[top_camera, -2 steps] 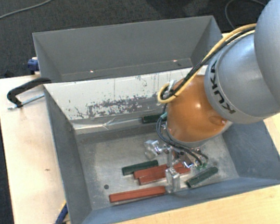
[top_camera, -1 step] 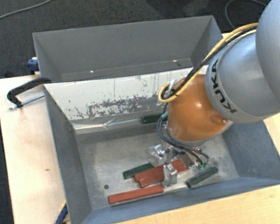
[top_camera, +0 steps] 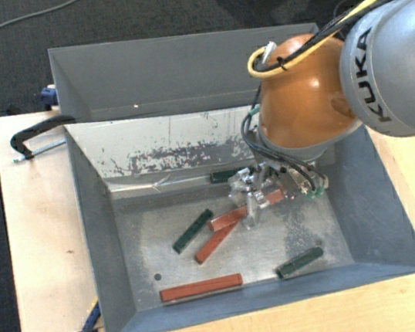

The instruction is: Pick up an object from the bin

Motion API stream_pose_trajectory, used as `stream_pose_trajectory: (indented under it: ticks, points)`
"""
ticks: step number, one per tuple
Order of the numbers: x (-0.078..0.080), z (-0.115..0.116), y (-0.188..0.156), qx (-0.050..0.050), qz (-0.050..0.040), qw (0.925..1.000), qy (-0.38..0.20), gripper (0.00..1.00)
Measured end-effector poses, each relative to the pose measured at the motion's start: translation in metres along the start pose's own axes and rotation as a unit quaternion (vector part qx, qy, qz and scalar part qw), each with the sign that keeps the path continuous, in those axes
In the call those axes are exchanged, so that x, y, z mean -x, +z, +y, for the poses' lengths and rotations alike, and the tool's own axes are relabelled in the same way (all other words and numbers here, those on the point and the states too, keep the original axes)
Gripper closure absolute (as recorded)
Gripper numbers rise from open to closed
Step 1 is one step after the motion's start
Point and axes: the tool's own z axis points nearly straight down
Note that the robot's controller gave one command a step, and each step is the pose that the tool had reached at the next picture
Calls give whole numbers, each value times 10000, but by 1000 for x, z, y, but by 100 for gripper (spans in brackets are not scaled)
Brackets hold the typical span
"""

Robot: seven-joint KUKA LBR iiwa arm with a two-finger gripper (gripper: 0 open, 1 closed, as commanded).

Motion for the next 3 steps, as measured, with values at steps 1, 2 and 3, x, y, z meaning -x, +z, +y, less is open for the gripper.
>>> stream_pose_trajectory:
  ticks: [1,2,3]
  points:
    - [28,92,-49,32,10,10000,-26,100]
    - [26,87,-46,15,41,10000,14,0]
    - [47,117,122,30,99,9941,-1079,0]
